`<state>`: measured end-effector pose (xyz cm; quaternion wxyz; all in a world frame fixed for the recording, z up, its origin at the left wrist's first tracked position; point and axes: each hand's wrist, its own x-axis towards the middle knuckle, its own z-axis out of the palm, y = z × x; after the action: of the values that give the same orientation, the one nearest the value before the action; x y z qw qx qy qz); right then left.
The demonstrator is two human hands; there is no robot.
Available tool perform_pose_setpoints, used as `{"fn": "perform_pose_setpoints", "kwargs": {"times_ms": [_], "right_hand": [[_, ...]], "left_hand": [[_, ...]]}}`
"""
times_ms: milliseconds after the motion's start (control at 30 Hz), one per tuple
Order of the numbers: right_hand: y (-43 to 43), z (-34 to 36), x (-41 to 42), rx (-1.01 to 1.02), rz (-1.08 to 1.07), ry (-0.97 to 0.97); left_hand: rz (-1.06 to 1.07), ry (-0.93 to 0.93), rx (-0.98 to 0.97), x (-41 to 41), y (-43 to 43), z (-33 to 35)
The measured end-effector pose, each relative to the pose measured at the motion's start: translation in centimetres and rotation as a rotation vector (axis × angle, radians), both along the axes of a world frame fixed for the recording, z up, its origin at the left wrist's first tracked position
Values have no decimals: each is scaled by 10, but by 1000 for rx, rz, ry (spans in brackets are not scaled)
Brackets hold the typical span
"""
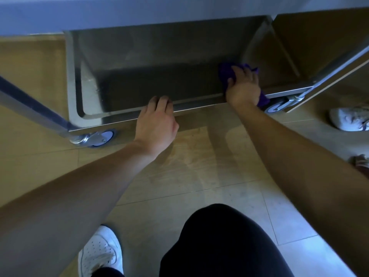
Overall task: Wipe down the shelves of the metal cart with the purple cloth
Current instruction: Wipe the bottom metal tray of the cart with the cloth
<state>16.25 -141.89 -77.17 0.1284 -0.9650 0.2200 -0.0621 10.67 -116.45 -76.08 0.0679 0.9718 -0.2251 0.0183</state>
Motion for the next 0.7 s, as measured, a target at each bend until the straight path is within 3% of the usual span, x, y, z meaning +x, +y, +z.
{"fn": "perform_pose_setpoints", "kwargs": {"times_ms": [167, 233, 467, 600, 700], "right_hand": [[45, -1, -8, 51, 493, -37], [29, 2, -12, 69, 578, -12], [-104, 1, -11, 55, 173, -74], [-93, 4, 2, 43, -70, 9], [-46, 0, 1, -12, 186, 4]], "left_hand": [[-188, -95, 18, 3, -27, 0], [-205, -96, -3, 6, -41, 1], [-280, -34, 2, 24, -92, 4], [-297, -38, -27, 37, -115, 4], [-236, -27, -58, 39, -128, 2]]}}
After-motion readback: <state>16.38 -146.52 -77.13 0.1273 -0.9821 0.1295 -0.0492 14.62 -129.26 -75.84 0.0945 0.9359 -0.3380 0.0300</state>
